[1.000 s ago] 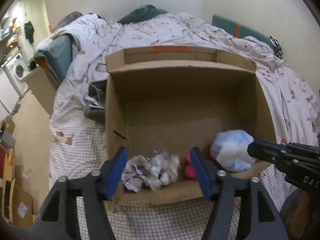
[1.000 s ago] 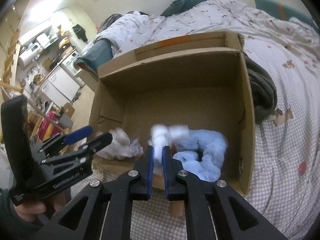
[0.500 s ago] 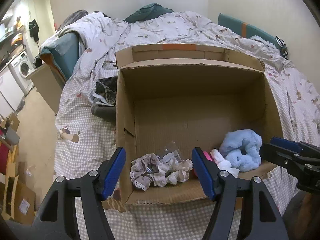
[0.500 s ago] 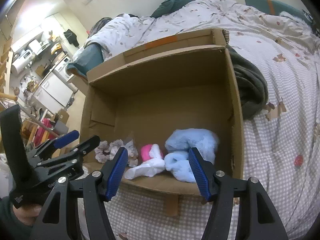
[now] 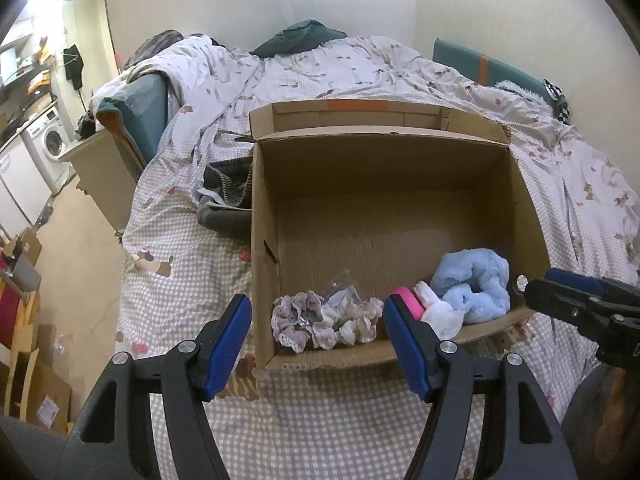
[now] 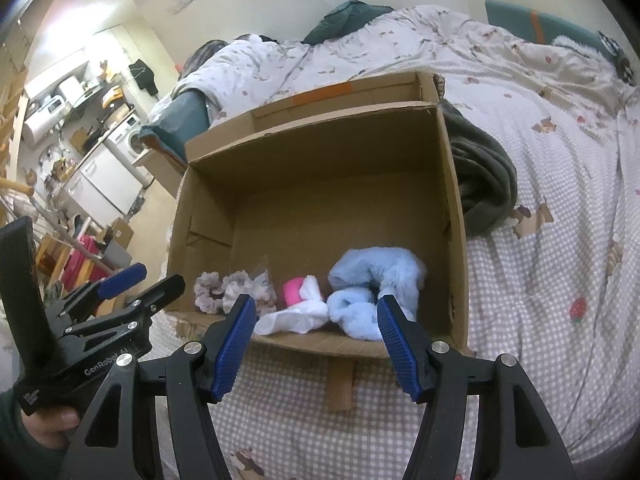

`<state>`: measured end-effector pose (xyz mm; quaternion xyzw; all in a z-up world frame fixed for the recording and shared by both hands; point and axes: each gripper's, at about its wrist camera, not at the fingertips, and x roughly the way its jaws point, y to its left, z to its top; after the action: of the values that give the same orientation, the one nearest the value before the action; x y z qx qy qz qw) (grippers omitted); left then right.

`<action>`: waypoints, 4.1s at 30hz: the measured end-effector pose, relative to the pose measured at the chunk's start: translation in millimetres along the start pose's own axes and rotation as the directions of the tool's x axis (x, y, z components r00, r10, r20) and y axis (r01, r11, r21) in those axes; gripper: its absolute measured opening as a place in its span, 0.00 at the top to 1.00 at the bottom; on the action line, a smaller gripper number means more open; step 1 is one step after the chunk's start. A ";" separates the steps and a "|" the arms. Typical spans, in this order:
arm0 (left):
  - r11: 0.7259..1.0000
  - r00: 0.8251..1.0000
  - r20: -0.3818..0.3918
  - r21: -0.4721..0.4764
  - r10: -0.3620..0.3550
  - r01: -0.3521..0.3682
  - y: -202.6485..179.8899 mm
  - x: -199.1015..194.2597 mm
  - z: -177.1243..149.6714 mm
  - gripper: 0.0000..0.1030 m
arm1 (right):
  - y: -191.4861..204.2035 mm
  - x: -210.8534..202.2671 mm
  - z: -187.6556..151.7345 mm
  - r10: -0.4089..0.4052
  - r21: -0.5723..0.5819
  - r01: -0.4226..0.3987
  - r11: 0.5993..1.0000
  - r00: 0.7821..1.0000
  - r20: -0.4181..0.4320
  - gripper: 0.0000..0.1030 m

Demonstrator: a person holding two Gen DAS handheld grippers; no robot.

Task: Organize soft objects
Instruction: 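Withdraw both open tools from the box toward the remaining items, then grasp the tan cone item with the right gripper while the left grasps a clear wrapper, then carry the cone and clear wrapper into the box and open both grippers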

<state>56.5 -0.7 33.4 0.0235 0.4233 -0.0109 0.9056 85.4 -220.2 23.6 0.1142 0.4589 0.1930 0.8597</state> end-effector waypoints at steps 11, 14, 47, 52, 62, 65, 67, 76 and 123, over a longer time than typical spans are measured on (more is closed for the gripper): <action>0.997 0.997 -0.065 -0.070 -0.043 0.038 -2.6 -11.9 -42.6 0.36 | 5.8 -15.1 -33.8 0.012 0.013 -0.012 1.000 1.000 -0.026 0.36; 0.993 0.992 -0.122 -0.113 -0.040 0.026 -1.2 -2.4 -64.7 0.36 | -5.4 -9.6 -50.4 0.002 0.102 0.006 0.995 0.997 -0.075 0.36; 0.984 0.976 -0.188 -0.158 -0.109 0.080 -13.3 36.7 -72.5 0.36 | 19.6 77.4 -71.9 -0.143 0.008 0.151 0.989 0.953 -0.269 0.94; 0.981 0.963 -0.209 -0.125 -0.173 0.149 -30.9 50.0 -66.6 0.36 | 5.8 49.9 -73.6 -0.111 0.096 0.136 0.986 0.967 -0.227 0.94; 0.971 0.936 -0.267 -0.125 -0.231 0.204 -55.5 102.4 -60.5 0.50 | -18.0 25.5 -70.6 -0.094 0.173 0.130 0.976 0.975 -0.203 0.94; 0.970 0.930 -0.282 -0.122 -0.236 0.209 -60.1 114.1 -61.6 0.67 | -19.8 25.4 -72.5 -0.101 0.169 0.137 0.976 0.973 -0.209 0.94; 0.967 0.928 -0.277 -0.117 -0.249 0.224 -60.8 116.4 -61.9 0.79 | -20.1 27.3 -74.0 -0.104 0.170 0.141 0.975 0.972 -0.210 0.94; 0.956 0.921 -0.270 -0.161 -0.280 0.244 -47.9 106.2 -60.2 0.92 | -17.6 31.2 -73.5 -0.095 0.170 0.133 0.976 0.973 -0.212 0.94; 0.967 0.998 -0.057 -0.247 0.041 -0.053 21.3 -42.4 -66.5 0.91 | 55.4 3.4 -59.0 0.078 -0.040 -0.078 0.996 0.997 0.013 0.94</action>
<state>-20.8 23.9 24.1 -0.0799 0.4436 0.0644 0.8903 25.4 -167.8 9.2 0.1166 0.4439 0.2345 0.8570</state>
